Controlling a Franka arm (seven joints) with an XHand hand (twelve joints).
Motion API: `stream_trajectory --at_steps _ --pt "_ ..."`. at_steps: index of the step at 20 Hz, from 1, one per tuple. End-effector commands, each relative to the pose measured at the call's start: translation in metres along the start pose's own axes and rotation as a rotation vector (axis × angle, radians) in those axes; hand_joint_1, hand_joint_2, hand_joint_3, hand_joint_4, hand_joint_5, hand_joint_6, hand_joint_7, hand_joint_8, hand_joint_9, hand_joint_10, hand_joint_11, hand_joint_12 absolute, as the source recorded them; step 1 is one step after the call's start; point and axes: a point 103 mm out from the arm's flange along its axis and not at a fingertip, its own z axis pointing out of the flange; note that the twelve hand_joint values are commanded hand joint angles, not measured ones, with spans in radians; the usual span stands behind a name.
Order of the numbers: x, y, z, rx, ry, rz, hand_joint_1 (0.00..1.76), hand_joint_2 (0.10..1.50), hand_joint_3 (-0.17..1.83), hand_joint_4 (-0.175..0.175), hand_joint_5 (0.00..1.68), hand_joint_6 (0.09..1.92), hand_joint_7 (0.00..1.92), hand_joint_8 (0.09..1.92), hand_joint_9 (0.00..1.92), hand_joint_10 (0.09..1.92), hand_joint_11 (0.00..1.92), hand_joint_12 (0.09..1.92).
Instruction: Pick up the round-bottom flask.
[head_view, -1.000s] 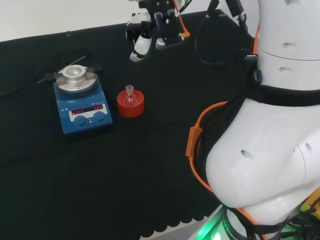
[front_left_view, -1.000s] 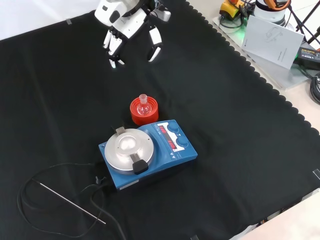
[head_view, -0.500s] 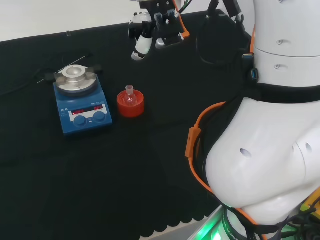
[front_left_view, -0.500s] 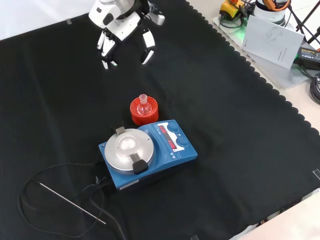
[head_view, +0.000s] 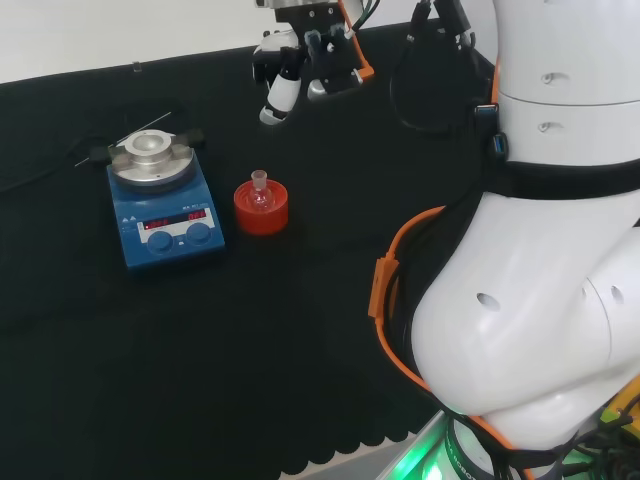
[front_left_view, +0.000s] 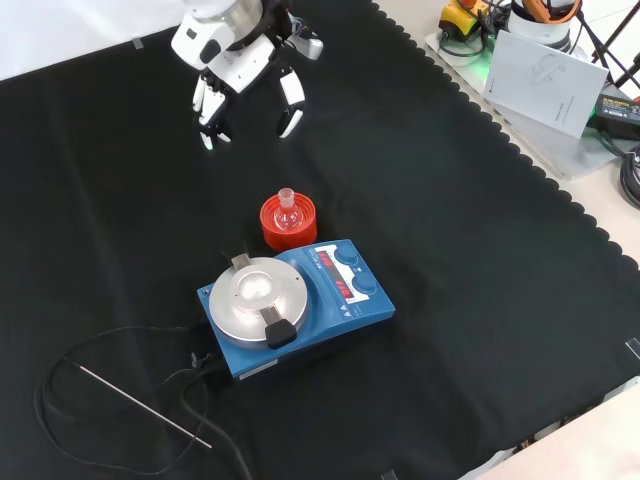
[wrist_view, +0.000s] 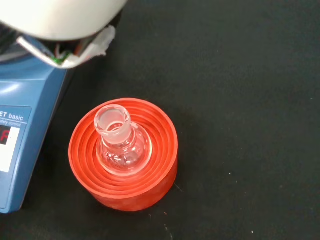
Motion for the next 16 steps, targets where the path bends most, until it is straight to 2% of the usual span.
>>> stream_trajectory --at_steps 1,6,11,16 --pt "0.007 0.009 0.009 0.03 -0.009 -0.029 0.97 0.36 0.95 -0.168 0.22 0.9 0.58 0.99 0.69 0.91 0.53 1.37" --pt "0.012 0.015 0.017 0.046 -0.021 -0.051 0.96 0.36 0.95 -0.163 0.24 0.9 0.57 0.99 0.68 0.93 0.52 1.39" --pt "0.011 0.017 0.021 0.059 -0.003 -0.049 0.95 0.36 0.95 -0.162 0.24 0.9 0.57 0.98 0.68 0.93 0.52 1.4" --pt "0.006 0.021 0.024 0.026 0.016 -0.048 0.95 0.37 0.95 -0.163 0.24 0.9 0.57 0.98 0.68 0.93 0.52 1.4"
